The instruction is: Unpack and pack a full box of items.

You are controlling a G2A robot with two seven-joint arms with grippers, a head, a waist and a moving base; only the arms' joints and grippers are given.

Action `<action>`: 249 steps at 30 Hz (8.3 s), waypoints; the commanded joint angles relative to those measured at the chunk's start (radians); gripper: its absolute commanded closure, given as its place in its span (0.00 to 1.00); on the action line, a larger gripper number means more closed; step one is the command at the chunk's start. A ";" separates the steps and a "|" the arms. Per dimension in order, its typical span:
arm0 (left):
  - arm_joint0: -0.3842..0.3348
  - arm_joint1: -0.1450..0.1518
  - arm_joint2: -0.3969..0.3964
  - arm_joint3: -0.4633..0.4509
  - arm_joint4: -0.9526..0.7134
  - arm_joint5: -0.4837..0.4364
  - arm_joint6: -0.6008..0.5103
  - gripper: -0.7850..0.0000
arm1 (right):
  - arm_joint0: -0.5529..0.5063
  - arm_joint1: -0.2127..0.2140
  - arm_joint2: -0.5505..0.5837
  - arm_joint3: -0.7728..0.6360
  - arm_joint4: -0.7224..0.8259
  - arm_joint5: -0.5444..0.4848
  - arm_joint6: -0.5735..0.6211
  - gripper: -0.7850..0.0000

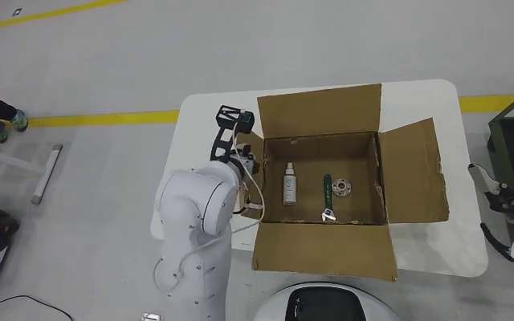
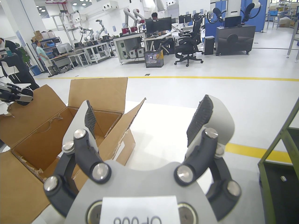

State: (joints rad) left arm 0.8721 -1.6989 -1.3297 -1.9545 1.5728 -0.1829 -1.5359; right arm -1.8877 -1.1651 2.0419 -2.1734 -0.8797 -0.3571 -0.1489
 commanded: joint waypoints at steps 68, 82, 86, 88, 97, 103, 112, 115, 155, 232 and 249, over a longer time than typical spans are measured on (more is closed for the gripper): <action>-0.063 0.001 0.234 0.214 -0.103 0.214 0.000 0.00 | 0.000 0.000 0.000 0.000 0.000 0.000 0.000 0.00; -0.150 -0.037 0.386 0.399 -0.170 0.307 0.042 0.00 | 0.000 0.000 0.000 0.000 0.000 0.000 0.000 0.00; -0.210 -0.054 0.406 0.552 -0.161 0.401 0.000 0.00 | 0.000 0.000 0.000 0.000 0.000 0.000 0.000 0.00; -0.245 -0.063 0.408 0.626 -0.167 0.451 0.000 0.00 | 0.000 0.000 0.000 0.000 0.000 0.000 0.000 0.00; -0.306 -0.088 0.376 0.840 -0.287 0.495 0.030 0.00 | 0.000 0.000 0.000 0.000 0.000 0.000 0.000 0.00; -0.325 -0.095 0.388 0.918 -0.276 0.495 0.077 0.00 | 0.000 0.000 0.000 0.000 0.000 0.000 0.000 0.00; -0.334 -0.101 0.388 0.953 -0.261 0.505 0.097 0.27 | 0.000 0.000 0.000 0.000 0.000 0.000 0.000 0.00; -0.332 -0.102 0.389 0.963 -0.254 0.501 0.102 0.50 | 0.000 0.000 0.000 0.000 0.000 0.000 0.000 0.00; -0.288 -0.104 0.374 0.934 -0.038 0.464 0.084 0.42 | 0.000 0.000 0.000 0.000 0.000 0.000 0.000 0.00; -0.038 -0.069 0.032 0.167 0.069 0.258 0.000 1.00 | 0.000 0.000 0.000 0.000 0.000 0.000 0.000 0.00; -0.077 -0.058 -0.048 0.161 0.102 0.240 0.000 1.00 | 0.010 -0.001 -0.002 0.000 0.001 0.007 0.009 0.00</action>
State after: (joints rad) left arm 0.7936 -1.7584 -1.3700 -1.7930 1.6633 0.0592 -1.5359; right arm -1.8800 -1.1660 2.0405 -2.1736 -0.8787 -0.3507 -0.1426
